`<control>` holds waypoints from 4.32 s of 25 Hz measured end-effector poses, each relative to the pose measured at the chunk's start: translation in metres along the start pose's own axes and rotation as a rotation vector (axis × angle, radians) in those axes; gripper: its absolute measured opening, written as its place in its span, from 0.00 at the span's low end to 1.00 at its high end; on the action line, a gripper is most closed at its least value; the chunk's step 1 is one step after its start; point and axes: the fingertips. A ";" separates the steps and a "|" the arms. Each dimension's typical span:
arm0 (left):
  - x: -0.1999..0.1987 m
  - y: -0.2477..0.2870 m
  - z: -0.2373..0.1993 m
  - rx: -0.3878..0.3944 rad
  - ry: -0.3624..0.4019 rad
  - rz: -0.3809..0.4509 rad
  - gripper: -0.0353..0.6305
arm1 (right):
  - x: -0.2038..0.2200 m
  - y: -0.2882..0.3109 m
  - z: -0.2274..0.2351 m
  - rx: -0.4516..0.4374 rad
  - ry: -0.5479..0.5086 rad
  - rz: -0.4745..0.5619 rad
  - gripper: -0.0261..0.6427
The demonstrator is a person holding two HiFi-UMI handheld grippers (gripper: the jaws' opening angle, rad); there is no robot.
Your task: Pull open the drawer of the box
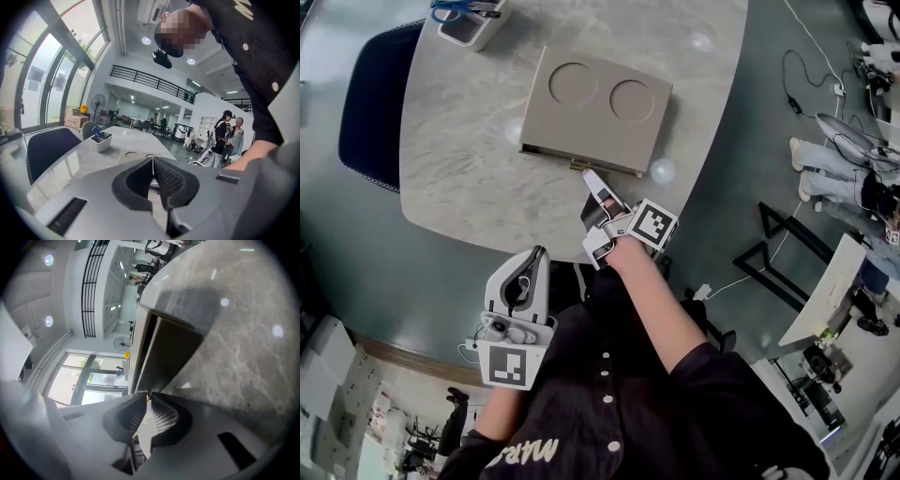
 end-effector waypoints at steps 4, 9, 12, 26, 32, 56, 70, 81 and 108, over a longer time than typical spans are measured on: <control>-0.003 -0.003 0.003 -0.007 0.011 0.002 0.08 | 0.007 -0.006 0.000 0.002 -0.014 -0.017 0.07; -0.004 -0.009 0.007 -0.014 0.023 0.004 0.08 | 0.018 -0.013 0.001 -0.001 -0.010 -0.028 0.07; -0.004 -0.010 0.011 -0.015 0.026 0.004 0.08 | 0.023 -0.019 0.002 -0.004 -0.003 -0.036 0.07; -0.003 -0.023 0.012 -0.031 0.036 0.004 0.08 | 0.066 -0.049 0.014 0.059 0.021 -0.071 0.08; -0.004 -0.025 0.014 -0.027 0.041 0.002 0.08 | 0.078 -0.059 0.014 0.064 0.015 -0.078 0.08; 0.002 -0.027 0.010 -0.023 0.036 0.010 0.08 | 0.109 -0.081 0.028 0.099 0.027 -0.096 0.08; -0.007 -0.040 0.010 -0.020 0.053 0.036 0.08 | 0.126 -0.090 0.028 0.123 0.063 -0.141 0.12; -0.040 -0.035 0.010 -0.050 0.093 0.074 0.08 | 0.094 -0.091 -0.037 0.016 -0.115 -0.206 0.04; -0.204 -0.026 0.040 -0.035 0.311 0.408 0.08 | -0.071 -0.186 -0.336 -0.312 -1.330 0.362 0.03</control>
Point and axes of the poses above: the fingertips, and each gripper's own axes: y forward along the fingers, z to its right, x out of its underside, and after that the axes turned 3 degrees about z, right-handed
